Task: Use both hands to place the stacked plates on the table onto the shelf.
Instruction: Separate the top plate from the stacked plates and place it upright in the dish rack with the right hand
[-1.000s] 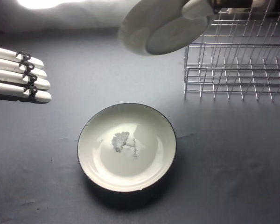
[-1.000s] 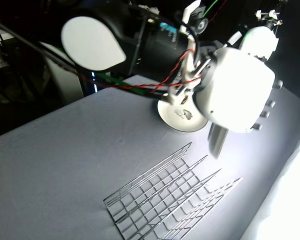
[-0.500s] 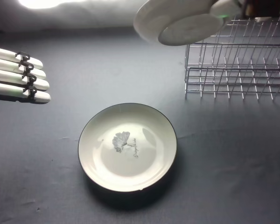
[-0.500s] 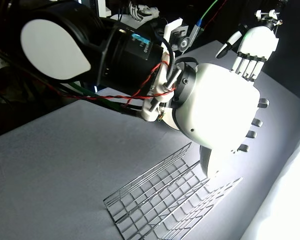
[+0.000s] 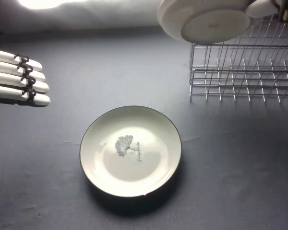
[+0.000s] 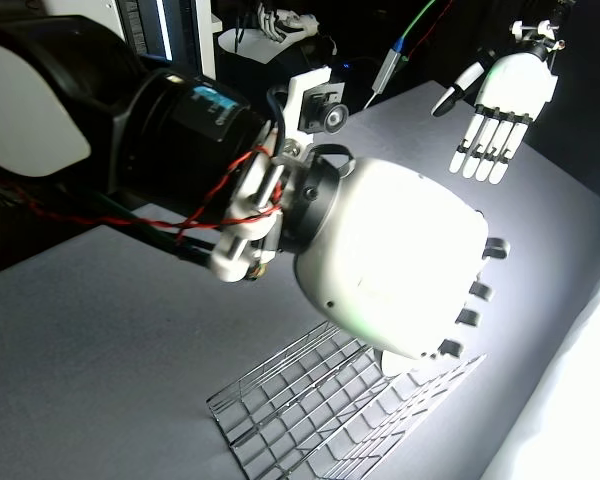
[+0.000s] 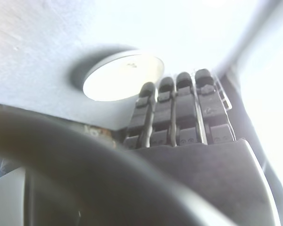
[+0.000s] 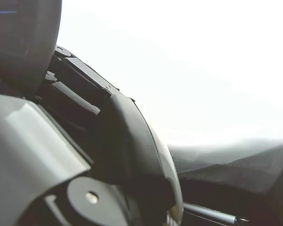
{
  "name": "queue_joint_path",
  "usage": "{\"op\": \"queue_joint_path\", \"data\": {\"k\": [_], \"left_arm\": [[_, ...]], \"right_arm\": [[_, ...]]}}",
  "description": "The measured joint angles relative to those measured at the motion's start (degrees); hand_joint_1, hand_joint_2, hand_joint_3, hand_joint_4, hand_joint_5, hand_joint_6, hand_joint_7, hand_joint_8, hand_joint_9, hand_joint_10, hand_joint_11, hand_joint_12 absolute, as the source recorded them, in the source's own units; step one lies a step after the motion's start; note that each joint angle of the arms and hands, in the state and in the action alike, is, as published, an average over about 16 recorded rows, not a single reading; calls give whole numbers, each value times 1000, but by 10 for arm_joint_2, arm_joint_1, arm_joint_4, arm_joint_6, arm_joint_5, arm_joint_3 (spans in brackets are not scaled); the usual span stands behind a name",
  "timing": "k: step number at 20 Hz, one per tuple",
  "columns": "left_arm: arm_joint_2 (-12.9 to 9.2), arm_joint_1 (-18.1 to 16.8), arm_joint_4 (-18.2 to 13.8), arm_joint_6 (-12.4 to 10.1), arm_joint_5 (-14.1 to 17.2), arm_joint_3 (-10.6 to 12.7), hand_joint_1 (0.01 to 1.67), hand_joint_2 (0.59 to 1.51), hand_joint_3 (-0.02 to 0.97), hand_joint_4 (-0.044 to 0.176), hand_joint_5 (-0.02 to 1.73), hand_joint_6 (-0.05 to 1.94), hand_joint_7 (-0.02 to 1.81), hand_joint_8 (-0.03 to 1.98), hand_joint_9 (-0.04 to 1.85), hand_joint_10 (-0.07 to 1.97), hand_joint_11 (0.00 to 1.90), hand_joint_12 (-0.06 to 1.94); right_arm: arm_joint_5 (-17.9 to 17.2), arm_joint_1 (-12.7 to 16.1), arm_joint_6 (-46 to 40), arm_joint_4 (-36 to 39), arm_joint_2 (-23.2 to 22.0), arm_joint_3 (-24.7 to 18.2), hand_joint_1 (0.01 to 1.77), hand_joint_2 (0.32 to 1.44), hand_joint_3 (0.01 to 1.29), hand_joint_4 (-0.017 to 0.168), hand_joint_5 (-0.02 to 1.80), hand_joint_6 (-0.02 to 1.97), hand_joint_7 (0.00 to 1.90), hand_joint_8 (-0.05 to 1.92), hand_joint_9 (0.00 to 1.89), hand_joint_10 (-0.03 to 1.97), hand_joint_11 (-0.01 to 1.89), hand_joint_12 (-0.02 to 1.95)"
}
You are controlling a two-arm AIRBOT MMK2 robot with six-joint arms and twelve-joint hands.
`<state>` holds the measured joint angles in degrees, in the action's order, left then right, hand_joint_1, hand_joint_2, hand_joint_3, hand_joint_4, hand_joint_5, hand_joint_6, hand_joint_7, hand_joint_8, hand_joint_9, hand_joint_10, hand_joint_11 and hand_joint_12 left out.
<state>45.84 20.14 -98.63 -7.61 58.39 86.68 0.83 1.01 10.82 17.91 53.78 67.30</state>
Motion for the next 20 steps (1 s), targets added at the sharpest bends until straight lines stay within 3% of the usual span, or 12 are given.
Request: {"op": "queue_joint_path", "data": {"k": [8, 15, 17, 20], "left_arm": [[0, 1, 0, 0, 0, 0, 18, 1110, 20, 1, 28, 14, 19, 3, 21, 5, 19, 11], [1, 1, 0, 0, 0, 1, 18, 1109, 21, 0, 29, 13, 16, 3, 21, 5, 18, 12], [1, 1, 0, 0, 0, 1, 18, 1109, 21, 0, 29, 13, 16, 3, 21, 5, 18, 12], [2, 1, 0, 0, 0, 2, 18, 1109, 21, 0, 27, 13, 17, 3, 21, 5, 18, 12]], "right_arm": [[1, -11, 1, 29, -19, 18, 1383, 1024, 14, -6, 947, 927, 1045, 885, 980, 1021, 852, 1094], [-8, -41, 3, 55, -27, 39, 1379, 1021, 13, -8, 928, 944, 1040, 909, 972, 1019, 862, 1108], [-13, -52, 4, 62, -28, 44, 1363, 1029, 13, -7, 912, 969, 1021, 924, 952, 972, 841, 1129], [-21, -67, 6, 72, -30, 46, 1317, 1043, 13, -6, 869, 874, 979, 794, 919, 843, 775, 1157]]}}
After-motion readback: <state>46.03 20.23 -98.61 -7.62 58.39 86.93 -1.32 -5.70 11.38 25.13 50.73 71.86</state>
